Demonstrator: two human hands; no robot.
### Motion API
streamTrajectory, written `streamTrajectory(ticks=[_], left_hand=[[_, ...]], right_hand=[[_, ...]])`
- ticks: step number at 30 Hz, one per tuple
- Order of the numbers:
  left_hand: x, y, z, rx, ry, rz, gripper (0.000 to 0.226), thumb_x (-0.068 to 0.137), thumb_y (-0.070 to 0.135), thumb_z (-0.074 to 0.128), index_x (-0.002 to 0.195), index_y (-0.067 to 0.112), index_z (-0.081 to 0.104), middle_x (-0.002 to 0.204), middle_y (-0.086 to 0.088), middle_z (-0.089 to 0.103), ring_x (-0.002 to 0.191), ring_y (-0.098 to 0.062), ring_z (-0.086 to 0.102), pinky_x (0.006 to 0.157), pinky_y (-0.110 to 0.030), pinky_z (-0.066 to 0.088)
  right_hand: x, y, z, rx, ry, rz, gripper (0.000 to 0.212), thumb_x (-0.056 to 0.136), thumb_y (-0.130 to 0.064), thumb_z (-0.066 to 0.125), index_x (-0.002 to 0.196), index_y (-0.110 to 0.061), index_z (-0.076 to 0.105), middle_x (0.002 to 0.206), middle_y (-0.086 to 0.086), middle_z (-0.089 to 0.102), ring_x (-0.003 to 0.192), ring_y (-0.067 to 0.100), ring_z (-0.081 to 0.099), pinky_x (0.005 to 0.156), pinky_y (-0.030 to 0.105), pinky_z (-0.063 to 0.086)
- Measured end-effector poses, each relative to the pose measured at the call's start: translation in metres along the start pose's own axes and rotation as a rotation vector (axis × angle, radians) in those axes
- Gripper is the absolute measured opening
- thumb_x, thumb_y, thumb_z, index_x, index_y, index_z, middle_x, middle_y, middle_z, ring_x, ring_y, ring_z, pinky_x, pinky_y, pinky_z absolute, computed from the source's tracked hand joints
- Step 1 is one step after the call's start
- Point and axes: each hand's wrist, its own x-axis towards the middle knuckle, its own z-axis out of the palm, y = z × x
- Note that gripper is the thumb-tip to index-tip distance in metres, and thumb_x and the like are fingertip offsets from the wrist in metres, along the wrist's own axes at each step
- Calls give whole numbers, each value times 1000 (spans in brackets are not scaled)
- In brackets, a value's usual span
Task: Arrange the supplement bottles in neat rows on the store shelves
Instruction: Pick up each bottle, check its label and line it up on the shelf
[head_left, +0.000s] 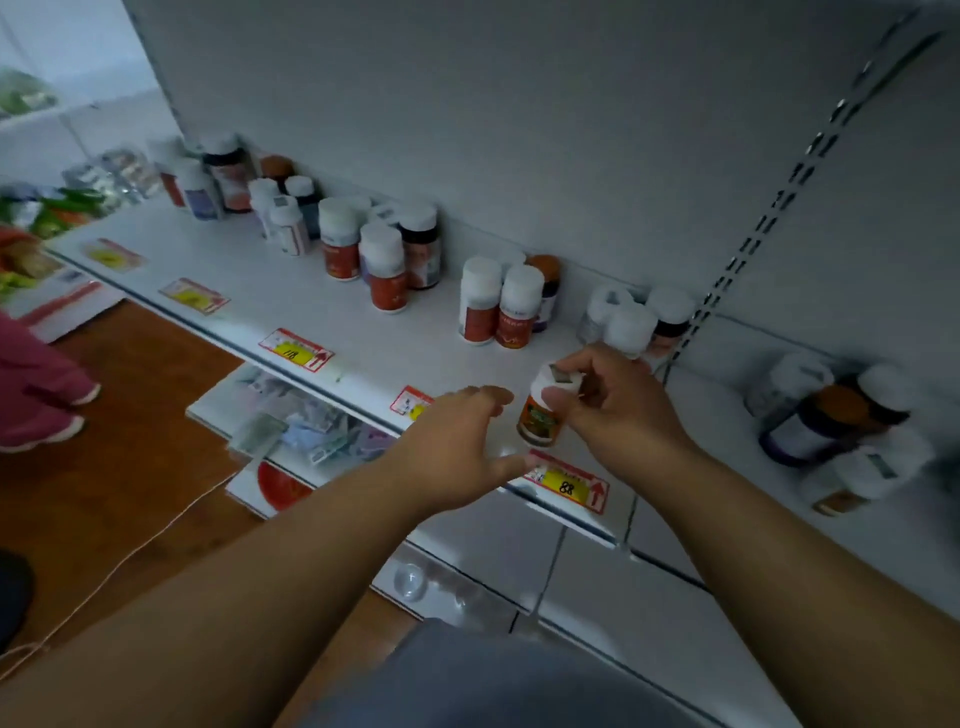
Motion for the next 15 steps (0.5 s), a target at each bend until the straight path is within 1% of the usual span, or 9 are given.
streamTrajectory(ticks=[2,4,6,7,9,11,12,15], left_hand=[[18,-13,3,146,-2,113,82,77,68,59,141,21,41,142,-3,47,126,-21,44,105,-34,36],[30,-23,9,251,-49,210,89,78,70,55,146,16,35,151,-9,36,137,-27,31,113,-37,26],[37,-31,19,322,-116,287,97,79,75,45,150,12,24,158,-13,21,145,-30,14,119,-41,13],[38,-34,24,337,-131,318,99,80,77,40,151,10,22,159,-14,18,146,-31,11,120,-42,9],[38,-37,32,347,-143,363,99,82,79,33,151,9,21,158,-15,19,146,-32,11,120,-43,8],[37,-37,38,346,-152,385,98,82,79,28,150,8,22,156,-15,24,145,-32,16,119,-44,10],[37,-36,40,342,-148,391,98,82,78,27,150,8,24,154,-15,28,143,-33,19,118,-44,11],[40,-35,44,324,-83,412,90,84,75,28,144,8,34,142,-12,39,132,-31,30,114,-43,21]], right_hand=[[2,2,10,-55,52,49,21,75,-43,72,89,-42,56,88,-24,62,82,-12,58,61,3,41],[0,4,18,-127,81,106,21,77,-40,72,91,-40,56,90,-25,60,84,-10,57,63,5,40],[-5,6,26,-168,88,160,21,80,-36,71,95,-37,56,94,-23,58,86,-5,57,71,14,44],[-8,6,30,-170,98,183,21,81,-34,70,97,-36,56,96,-21,58,88,-2,58,75,18,46],[-14,5,34,-196,139,197,23,83,-28,69,101,-33,57,100,-16,59,88,4,58,77,20,46],[-16,3,38,-276,161,172,24,84,-24,67,105,-27,58,102,-10,59,88,8,56,74,15,41],[-15,2,38,-317,159,161,24,84,-22,66,107,-24,58,103,-8,60,88,9,55,73,15,40],[-9,0,36,-378,128,183,27,87,-20,63,113,-20,57,112,-1,62,92,15,56,80,30,46]])
